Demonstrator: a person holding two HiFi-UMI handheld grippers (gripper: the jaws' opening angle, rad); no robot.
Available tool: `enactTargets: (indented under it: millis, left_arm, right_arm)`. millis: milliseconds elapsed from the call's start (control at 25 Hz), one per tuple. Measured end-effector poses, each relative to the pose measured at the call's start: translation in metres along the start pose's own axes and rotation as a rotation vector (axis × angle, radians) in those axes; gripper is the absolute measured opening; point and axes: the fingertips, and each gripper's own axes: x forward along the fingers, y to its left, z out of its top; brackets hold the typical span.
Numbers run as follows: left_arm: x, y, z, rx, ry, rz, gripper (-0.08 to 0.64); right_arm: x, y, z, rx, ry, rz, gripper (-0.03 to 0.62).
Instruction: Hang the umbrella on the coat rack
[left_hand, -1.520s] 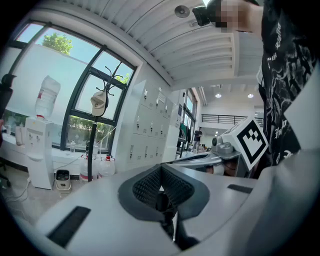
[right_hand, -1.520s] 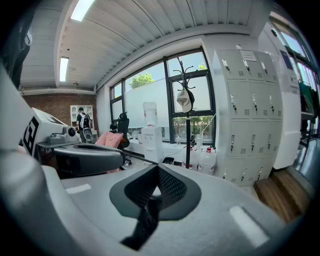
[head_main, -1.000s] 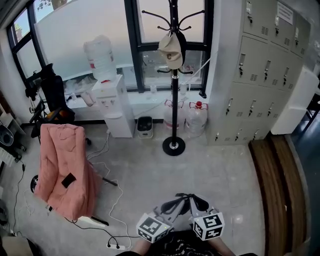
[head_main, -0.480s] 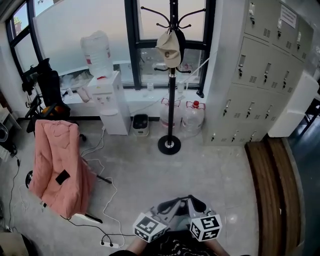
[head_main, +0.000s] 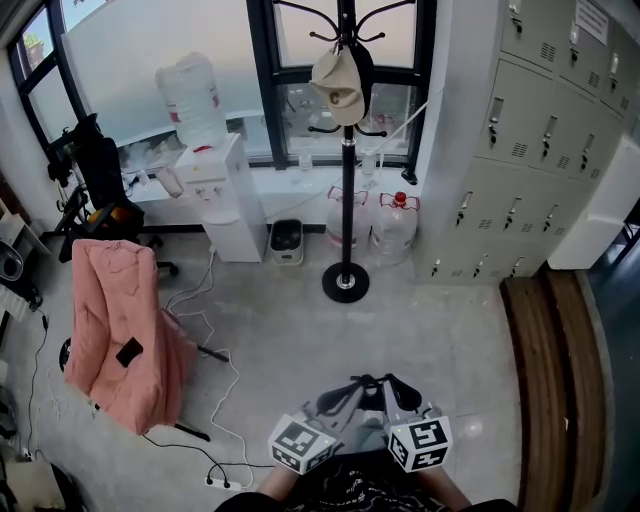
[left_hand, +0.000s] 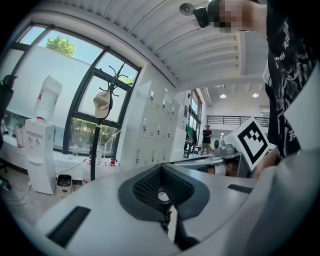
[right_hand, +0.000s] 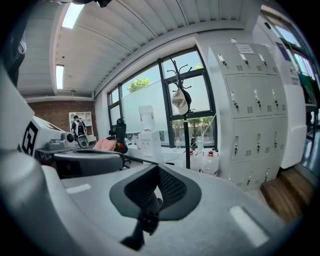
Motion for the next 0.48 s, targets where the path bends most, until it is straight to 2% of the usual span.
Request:
enactTargets:
  millis: [280,480]
  left_arm:
    - [0.037,0.03,0.021,0.009,-0.02,0.045,0.009]
    - [0.064,0.045,0.025,-0.002,-0.027,0.049,0.009]
  right_arm:
    - [0.033,-0.029,0.024,-0.032,-0.018,0.027,0.004]
    - [0.053,-0.048,0.035,-0.047,-0.013,0.053,0.004]
